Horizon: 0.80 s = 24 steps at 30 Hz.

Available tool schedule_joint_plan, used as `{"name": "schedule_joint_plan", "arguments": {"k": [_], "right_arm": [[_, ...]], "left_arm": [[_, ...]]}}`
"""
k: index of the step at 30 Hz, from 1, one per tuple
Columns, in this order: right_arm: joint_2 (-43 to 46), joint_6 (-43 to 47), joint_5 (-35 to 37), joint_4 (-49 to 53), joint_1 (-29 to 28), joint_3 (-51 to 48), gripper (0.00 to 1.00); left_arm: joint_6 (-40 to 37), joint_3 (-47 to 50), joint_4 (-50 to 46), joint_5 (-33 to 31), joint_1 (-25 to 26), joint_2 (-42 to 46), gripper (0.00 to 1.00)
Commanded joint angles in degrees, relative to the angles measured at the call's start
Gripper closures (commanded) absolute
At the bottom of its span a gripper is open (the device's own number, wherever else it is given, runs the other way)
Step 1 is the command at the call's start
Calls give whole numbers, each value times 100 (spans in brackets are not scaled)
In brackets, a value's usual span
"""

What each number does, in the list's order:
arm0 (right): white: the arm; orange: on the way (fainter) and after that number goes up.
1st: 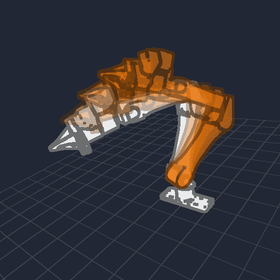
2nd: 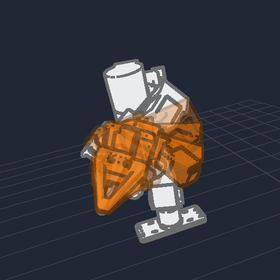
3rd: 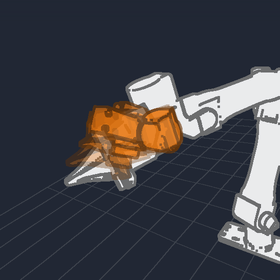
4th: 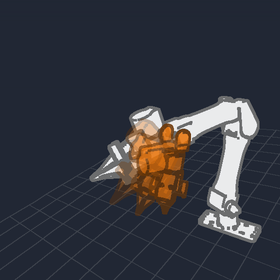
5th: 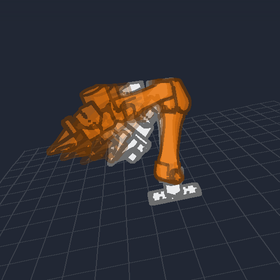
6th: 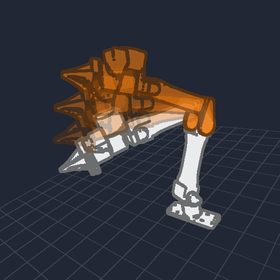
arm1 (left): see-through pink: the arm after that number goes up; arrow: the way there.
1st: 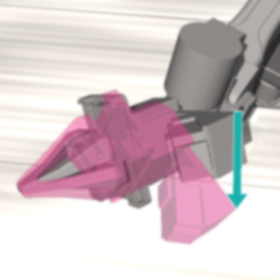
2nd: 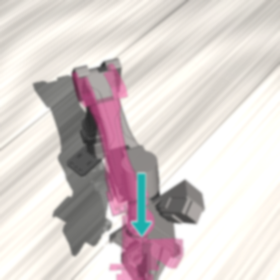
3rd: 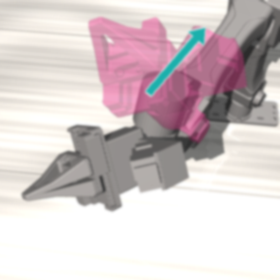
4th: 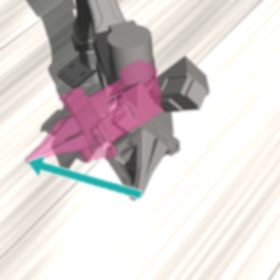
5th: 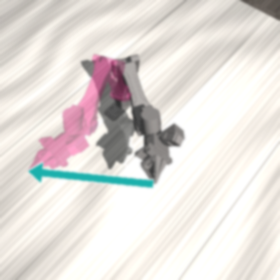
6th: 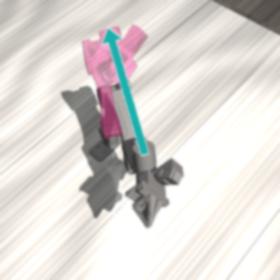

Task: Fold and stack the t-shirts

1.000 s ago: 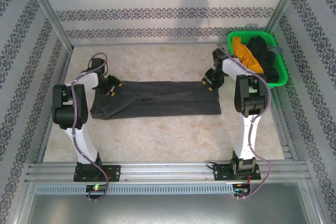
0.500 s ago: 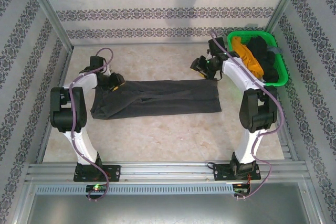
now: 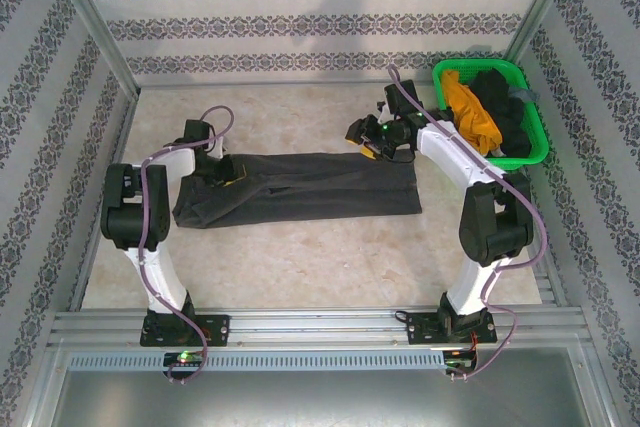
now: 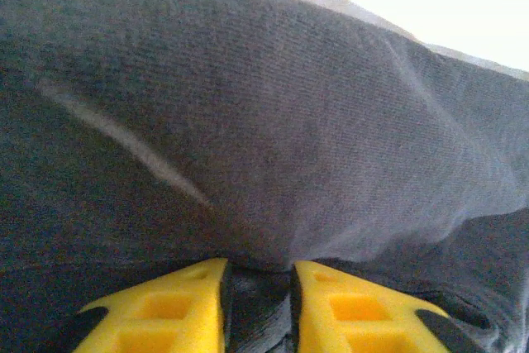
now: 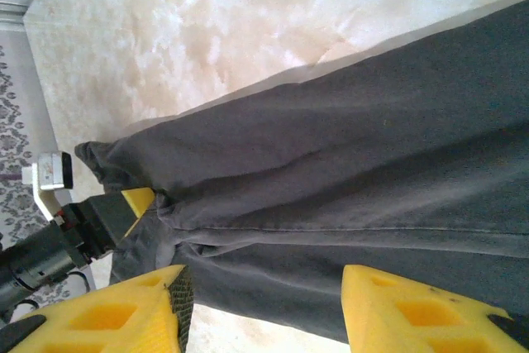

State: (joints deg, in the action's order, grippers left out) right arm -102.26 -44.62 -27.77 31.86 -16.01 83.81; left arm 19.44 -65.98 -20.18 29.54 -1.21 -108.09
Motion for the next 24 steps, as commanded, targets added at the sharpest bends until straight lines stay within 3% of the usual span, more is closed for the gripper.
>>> {"name": "schedule_joint_plan", "arguments": {"k": [1,5,12,17,20,22,24], "right_arm": [[162,-90,-123,-138,-109,-14,48],[181,-117,-95,-167,-114,-58,49],[275,-90,-79,-179,-90,-157,49],[320,-117,-144,-285,-88,-266,49],[310,-58,-203,-290,-125,-274,48],[320,22,-225,-273,-164,-291,48],[353,93,-266,-296,-215,-344,48]], "left_arm": [[-53,137,124,-121,89,421,81],[85,189,-43,-259,237,672,100],[545,483,-496,-499,609,1337,100],[812,535,-996,-1077,837,1755,100],[697,408,-1146,-1378,726,1665,61],[513,242,-1118,-1235,555,1418,51],[273,102,-986,-1157,366,1149,47]]}}
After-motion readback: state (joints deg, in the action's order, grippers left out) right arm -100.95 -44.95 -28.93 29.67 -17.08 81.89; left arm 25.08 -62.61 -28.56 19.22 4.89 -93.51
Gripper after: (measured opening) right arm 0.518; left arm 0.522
